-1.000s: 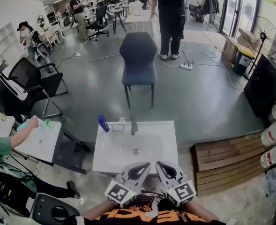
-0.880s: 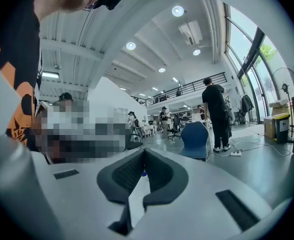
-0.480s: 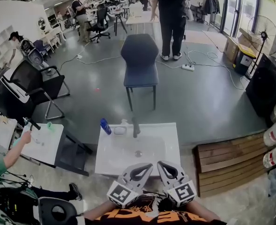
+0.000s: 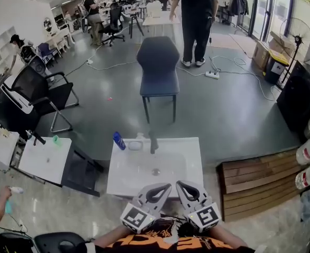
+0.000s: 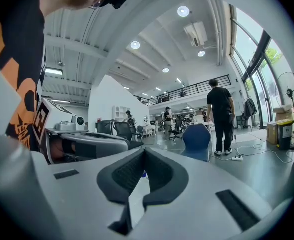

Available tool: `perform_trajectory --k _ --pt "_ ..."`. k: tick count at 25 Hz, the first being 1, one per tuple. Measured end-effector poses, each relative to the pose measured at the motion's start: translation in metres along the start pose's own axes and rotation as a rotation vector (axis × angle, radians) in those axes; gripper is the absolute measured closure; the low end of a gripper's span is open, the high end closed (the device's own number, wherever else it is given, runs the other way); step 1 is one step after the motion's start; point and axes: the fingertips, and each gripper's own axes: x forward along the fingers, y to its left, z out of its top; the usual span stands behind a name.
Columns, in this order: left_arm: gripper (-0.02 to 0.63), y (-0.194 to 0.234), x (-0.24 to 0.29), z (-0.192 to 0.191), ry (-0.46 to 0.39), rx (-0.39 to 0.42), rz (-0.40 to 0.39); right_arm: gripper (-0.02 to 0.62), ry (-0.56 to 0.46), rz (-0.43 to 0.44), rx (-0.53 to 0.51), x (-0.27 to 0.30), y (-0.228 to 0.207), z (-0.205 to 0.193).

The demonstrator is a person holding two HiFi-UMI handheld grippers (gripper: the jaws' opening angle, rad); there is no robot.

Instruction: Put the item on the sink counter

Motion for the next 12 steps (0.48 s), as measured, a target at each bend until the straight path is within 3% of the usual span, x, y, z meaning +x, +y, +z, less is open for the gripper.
perform_trajectory --k 12 --pt "0.589 -0.0016 0.0041 -0.0040 0.011 -0.006 -0.012 0.581 0.003 -0.028 0.002 -0.0011 -0.0044 -0.0008"
